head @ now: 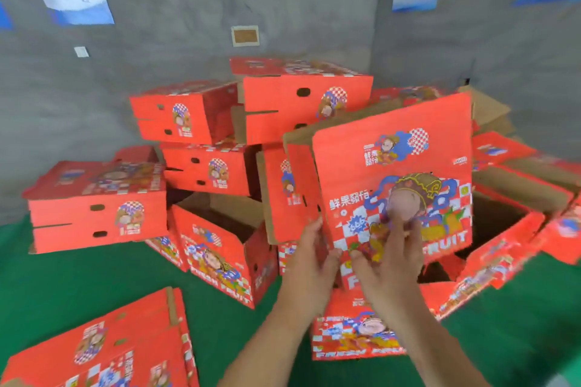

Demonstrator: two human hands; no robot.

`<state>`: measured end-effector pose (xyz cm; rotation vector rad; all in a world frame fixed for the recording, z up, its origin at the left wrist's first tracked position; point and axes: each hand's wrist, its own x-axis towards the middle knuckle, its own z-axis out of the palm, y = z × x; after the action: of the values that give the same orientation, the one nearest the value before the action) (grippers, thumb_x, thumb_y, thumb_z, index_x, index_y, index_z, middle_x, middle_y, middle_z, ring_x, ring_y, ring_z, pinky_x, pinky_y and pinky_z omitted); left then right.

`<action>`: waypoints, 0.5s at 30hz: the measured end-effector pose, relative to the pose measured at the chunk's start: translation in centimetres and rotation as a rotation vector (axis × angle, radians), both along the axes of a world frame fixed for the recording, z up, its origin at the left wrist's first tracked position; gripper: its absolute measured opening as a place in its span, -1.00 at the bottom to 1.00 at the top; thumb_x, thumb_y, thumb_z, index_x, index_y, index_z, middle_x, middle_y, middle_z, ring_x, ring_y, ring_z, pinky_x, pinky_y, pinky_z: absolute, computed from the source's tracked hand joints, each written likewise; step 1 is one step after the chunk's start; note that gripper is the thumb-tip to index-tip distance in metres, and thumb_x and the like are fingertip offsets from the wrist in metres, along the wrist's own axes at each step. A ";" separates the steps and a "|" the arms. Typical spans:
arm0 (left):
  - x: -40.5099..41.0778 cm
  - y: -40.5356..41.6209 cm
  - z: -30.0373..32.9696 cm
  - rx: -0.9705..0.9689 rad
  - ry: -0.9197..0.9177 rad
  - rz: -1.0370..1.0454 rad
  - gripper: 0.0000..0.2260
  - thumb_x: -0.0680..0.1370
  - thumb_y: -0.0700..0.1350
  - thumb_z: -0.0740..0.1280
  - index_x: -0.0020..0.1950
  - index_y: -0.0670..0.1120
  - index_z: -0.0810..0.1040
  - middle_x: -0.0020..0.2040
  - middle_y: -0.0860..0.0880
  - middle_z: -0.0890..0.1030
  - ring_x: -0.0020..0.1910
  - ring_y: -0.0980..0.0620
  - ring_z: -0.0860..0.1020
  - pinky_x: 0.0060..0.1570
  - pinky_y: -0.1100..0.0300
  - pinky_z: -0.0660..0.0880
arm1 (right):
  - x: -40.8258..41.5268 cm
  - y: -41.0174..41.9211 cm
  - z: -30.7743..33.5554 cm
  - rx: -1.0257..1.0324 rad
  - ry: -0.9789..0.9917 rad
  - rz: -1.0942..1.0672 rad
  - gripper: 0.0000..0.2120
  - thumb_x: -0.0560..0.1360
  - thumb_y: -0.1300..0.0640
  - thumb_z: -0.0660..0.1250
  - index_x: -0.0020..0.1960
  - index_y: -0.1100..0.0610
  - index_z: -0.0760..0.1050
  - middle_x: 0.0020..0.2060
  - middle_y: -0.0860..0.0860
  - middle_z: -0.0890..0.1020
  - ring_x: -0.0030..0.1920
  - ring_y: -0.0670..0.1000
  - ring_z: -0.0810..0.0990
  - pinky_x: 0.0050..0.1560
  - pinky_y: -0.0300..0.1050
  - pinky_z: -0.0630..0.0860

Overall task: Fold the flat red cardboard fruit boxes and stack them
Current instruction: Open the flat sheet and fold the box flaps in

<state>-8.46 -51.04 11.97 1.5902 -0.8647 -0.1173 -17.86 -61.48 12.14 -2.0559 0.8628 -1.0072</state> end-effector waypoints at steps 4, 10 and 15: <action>1.7 -2.0 0.6 0.110 0.206 -0.240 -0.56 0.68 -0.34 0.27 0.51 -0.02 0.35 0.37 -0.07 0.61 0.33 0.05 0.56 0.27 0.28 0.45 | -0.7 -3.7 -2.0 -0.098 0.066 0.023 -0.01 0.43 0.21 0.54 0.67 0.03 0.01 0.63 0.28 -0.09 0.64 0.27 -0.12 0.57 0.16 -0.09; -0.3 -3.5 0.8 -0.015 0.322 -0.304 -0.37 0.67 -0.37 0.26 0.60 0.08 0.11 0.42 0.02 0.56 0.37 0.12 0.56 0.27 0.24 0.52 | -0.3 -4.4 -2.2 -0.124 0.081 0.116 -0.08 0.49 0.09 0.49 0.68 0.03 0.01 0.64 0.20 -0.18 0.64 0.19 -0.24 0.56 0.13 -0.15; -2.5 -3.1 -1.2 -0.163 0.360 0.093 -0.61 0.64 -0.23 0.37 0.29 0.15 0.31 -0.08 0.35 0.61 -0.01 0.22 0.64 -0.10 0.40 0.52 | -1.0 -4.0 -1.3 -0.287 -0.127 -0.013 -0.50 0.46 0.20 0.41 0.40 0.13 0.51 0.38 0.16 0.39 0.36 0.23 0.38 0.36 0.24 0.37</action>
<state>-10.97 -54.11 10.80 1.3985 -0.5065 -0.2521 -18.82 -65.45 10.88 -2.1946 0.6990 -1.3172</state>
